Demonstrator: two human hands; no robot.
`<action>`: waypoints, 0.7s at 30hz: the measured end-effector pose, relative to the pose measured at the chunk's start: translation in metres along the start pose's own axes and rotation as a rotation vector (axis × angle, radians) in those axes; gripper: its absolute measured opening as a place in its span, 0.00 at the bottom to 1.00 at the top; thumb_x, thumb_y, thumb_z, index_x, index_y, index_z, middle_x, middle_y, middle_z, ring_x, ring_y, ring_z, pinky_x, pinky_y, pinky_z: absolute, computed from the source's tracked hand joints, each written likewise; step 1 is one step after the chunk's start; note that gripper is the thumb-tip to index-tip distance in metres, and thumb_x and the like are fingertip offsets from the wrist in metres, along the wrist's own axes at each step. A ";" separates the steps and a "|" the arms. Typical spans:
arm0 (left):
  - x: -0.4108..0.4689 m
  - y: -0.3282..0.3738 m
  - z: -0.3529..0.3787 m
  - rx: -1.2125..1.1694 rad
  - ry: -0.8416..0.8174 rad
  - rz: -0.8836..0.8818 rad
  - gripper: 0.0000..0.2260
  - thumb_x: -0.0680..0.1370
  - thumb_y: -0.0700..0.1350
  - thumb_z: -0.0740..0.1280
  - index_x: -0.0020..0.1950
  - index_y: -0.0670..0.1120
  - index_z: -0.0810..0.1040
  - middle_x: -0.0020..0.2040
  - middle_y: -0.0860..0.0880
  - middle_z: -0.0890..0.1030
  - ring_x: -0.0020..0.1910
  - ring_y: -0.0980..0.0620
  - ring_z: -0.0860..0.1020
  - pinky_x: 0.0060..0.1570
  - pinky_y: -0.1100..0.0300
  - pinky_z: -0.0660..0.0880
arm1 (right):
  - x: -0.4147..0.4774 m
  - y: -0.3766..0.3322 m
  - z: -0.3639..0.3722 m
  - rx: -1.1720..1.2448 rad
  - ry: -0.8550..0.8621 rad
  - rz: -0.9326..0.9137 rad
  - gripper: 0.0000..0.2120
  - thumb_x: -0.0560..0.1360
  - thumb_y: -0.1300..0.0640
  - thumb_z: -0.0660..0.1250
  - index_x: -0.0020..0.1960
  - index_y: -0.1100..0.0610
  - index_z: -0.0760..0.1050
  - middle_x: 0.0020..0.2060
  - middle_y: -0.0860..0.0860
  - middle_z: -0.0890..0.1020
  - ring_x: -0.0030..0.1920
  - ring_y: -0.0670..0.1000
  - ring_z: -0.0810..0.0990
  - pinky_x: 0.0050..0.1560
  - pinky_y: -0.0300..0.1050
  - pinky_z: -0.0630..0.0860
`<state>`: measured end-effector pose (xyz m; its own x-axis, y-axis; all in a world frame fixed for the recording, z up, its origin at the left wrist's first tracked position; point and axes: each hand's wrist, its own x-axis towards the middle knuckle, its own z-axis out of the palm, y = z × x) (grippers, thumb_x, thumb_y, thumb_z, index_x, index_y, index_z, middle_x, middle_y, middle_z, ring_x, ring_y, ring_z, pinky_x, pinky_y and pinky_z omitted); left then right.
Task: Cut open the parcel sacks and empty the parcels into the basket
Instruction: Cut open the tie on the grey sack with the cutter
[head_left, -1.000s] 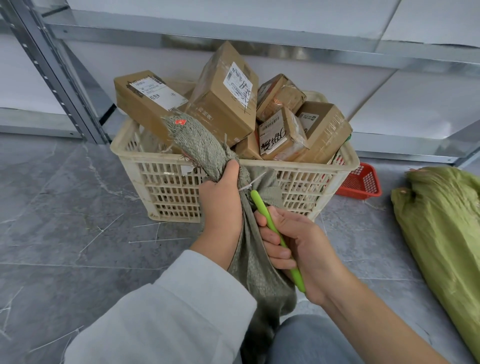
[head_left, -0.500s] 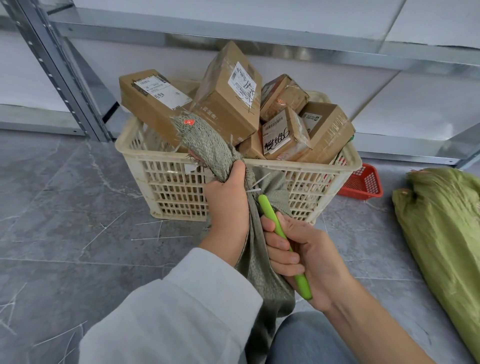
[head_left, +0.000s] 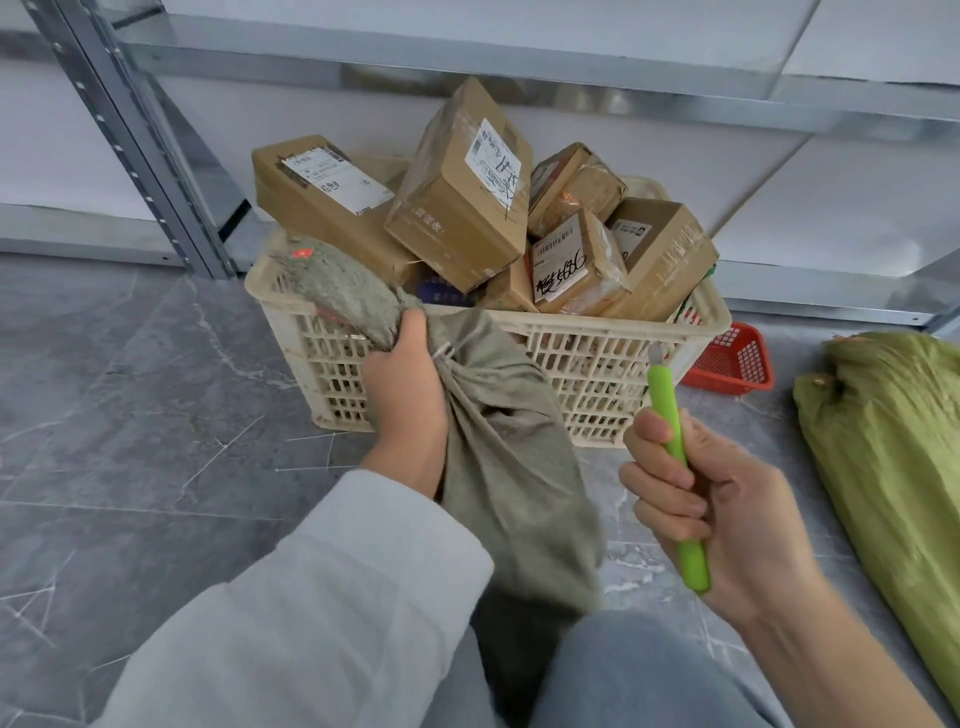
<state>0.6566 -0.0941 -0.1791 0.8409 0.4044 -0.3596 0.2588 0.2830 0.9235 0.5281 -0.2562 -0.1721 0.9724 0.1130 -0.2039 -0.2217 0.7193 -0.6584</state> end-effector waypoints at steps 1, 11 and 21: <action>-0.002 -0.001 0.001 0.001 -0.023 -0.002 0.12 0.74 0.53 0.68 0.39 0.49 0.69 0.38 0.52 0.76 0.37 0.53 0.76 0.34 0.60 0.73 | -0.001 -0.006 -0.001 -0.023 0.002 -0.007 0.11 0.79 0.58 0.53 0.41 0.57 0.70 0.29 0.48 0.62 0.24 0.41 0.57 0.17 0.32 0.56; -0.013 -0.017 0.011 0.080 -0.063 0.005 0.25 0.71 0.64 0.67 0.52 0.47 0.63 0.39 0.59 0.67 0.41 0.51 0.71 0.49 0.55 0.64 | 0.035 0.001 0.043 -0.437 0.027 -0.042 0.13 0.83 0.56 0.54 0.44 0.59 0.71 0.28 0.51 0.68 0.24 0.46 0.63 0.19 0.34 0.59; -0.016 -0.009 -0.016 0.238 -0.289 0.513 0.18 0.77 0.62 0.63 0.53 0.50 0.82 0.47 0.58 0.83 0.49 0.62 0.80 0.50 0.64 0.74 | 0.034 0.004 0.075 -0.498 0.093 -0.187 0.12 0.84 0.54 0.53 0.47 0.60 0.70 0.29 0.54 0.75 0.22 0.51 0.68 0.21 0.37 0.65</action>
<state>0.6329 -0.0898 -0.1841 0.9716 0.1770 0.1569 -0.1410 -0.0989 0.9851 0.5659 -0.1979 -0.1270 0.9931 -0.0633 -0.0989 -0.0749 0.3069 -0.9488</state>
